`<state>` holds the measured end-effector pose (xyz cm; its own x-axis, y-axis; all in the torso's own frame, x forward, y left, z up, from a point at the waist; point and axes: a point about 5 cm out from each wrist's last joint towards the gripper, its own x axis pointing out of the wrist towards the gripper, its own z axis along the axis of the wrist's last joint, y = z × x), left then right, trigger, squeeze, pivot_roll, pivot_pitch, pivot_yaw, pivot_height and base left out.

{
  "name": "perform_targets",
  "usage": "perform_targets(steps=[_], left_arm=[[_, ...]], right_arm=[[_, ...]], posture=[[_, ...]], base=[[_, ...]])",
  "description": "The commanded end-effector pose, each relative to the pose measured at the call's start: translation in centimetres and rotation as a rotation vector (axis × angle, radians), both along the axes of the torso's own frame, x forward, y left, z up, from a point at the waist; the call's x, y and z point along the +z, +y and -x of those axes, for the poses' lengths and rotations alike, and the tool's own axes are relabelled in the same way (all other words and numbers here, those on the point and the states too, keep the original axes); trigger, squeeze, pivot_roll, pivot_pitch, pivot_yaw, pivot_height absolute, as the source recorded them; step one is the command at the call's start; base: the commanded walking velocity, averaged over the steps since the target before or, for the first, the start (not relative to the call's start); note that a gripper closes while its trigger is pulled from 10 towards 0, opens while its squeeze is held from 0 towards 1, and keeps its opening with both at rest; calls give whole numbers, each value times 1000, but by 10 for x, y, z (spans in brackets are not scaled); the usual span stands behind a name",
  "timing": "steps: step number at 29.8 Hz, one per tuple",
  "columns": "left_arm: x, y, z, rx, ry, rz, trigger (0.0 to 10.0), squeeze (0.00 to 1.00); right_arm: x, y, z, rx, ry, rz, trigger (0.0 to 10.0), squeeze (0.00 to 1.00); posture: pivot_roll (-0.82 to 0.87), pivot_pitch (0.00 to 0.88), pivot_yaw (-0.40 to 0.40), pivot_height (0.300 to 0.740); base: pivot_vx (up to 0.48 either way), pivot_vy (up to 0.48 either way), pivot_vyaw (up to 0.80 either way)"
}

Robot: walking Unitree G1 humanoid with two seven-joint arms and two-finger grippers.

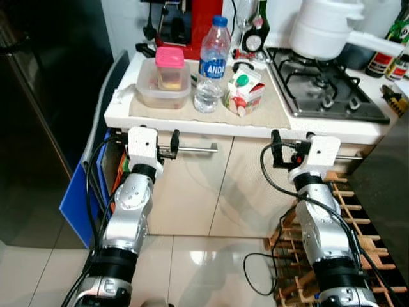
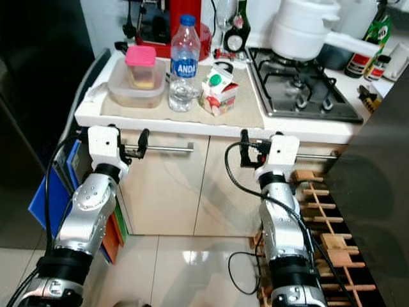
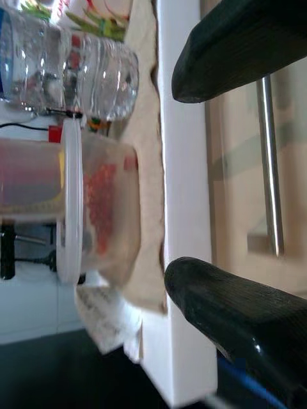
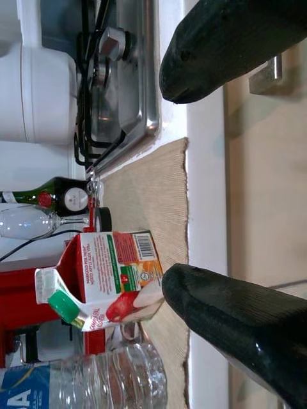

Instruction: Restocking fridge

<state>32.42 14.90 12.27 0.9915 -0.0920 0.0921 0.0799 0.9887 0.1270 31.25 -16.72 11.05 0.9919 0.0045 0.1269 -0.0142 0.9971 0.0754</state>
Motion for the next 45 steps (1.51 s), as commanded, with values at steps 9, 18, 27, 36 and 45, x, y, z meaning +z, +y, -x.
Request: perform_targets(steps=[9, 18, 27, 36, 45], left_arm=[[6, -10, -1, -63, -22, -44, 10000, 1000], [17, -7, -7, -39, -55, -13, 10000, 1000], [50, -8, -13, -64, -184, -25, 10000, 1000], [34, -6, -13, -56, -87, 72, 10000, 0], [36, -14, -16, -72, -104, -7, 10000, 0]], right_arm=[[-5, -2, 7, -7, 13, -39, 10000, 0], [-1, -5, 2, -28, 19, 30, 10000, 0], [9, -3, -5, -10, -11, 43, 10000, 0], [6, -1, -3, 4, -1, 41, 10000, 0], [6, -2, -5, 8, 8, 50, 10000, 0]], posture=[[142, 0, -43, 740], [146, 0, -47, 740], [154, 0, -64, 740], [149, 0, -69, 740], [143, 0, -71, 740]], base=[[0, 0, 0], [0, 0, 0], [0, 0, 0], [0, 0, 0], [0, 0, 0]])
